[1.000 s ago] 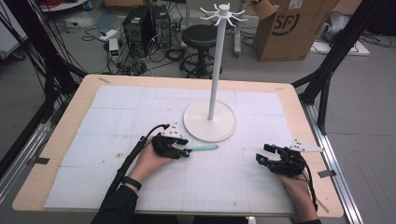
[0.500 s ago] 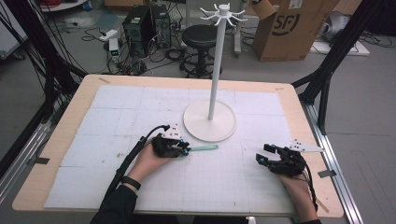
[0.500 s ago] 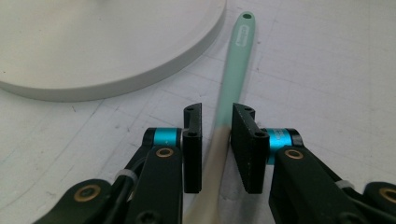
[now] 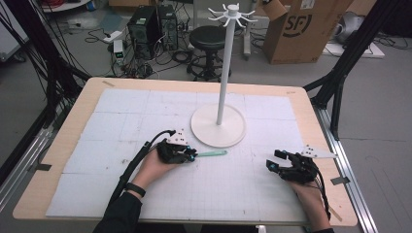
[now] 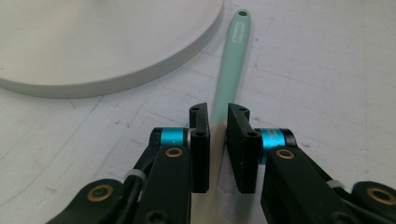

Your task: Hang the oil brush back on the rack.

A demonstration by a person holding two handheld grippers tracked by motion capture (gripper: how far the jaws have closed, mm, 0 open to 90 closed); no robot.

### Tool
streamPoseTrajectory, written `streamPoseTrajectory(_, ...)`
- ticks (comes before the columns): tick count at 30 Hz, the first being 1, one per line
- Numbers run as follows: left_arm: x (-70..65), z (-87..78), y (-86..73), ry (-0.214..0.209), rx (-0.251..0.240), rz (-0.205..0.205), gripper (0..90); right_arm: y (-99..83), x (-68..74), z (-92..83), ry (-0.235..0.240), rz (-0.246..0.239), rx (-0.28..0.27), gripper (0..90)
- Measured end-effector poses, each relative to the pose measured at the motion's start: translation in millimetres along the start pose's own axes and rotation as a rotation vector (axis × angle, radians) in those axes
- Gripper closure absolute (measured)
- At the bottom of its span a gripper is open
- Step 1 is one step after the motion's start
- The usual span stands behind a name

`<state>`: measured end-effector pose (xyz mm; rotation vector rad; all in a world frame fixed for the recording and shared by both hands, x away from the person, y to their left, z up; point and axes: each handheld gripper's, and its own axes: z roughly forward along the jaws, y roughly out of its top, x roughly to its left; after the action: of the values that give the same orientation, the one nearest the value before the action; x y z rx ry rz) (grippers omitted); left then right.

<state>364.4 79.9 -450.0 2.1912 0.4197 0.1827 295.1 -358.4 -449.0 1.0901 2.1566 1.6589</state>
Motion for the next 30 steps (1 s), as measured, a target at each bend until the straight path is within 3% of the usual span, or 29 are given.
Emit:
streamPoseTrajectory(5,0.0,-0.3,0.2,-0.002,0.003,0.025,81.0,0.0,-0.1,0.1,0.0,0.0,-0.002,31.2)
streamPoseTrajectory(6,-1.3,-0.1,0.4,0.0,0.001,0.049,81.3,0.0,0.0,0.1,0.0,0.001,-0.001,31.2)
streamPoseTrajectory(24,-4.6,-4.0,2.8,-0.062,-0.017,0.017,82.1,0.0,-0.1,0.0,0.0,0.002,-0.001,31.2)
streamPoseTrajectory(30,-10.5,-16.1,10.7,-0.07,-0.082,0.006,82.1,0.0,-0.1,0.1,0.0,0.002,-0.001,31.2)
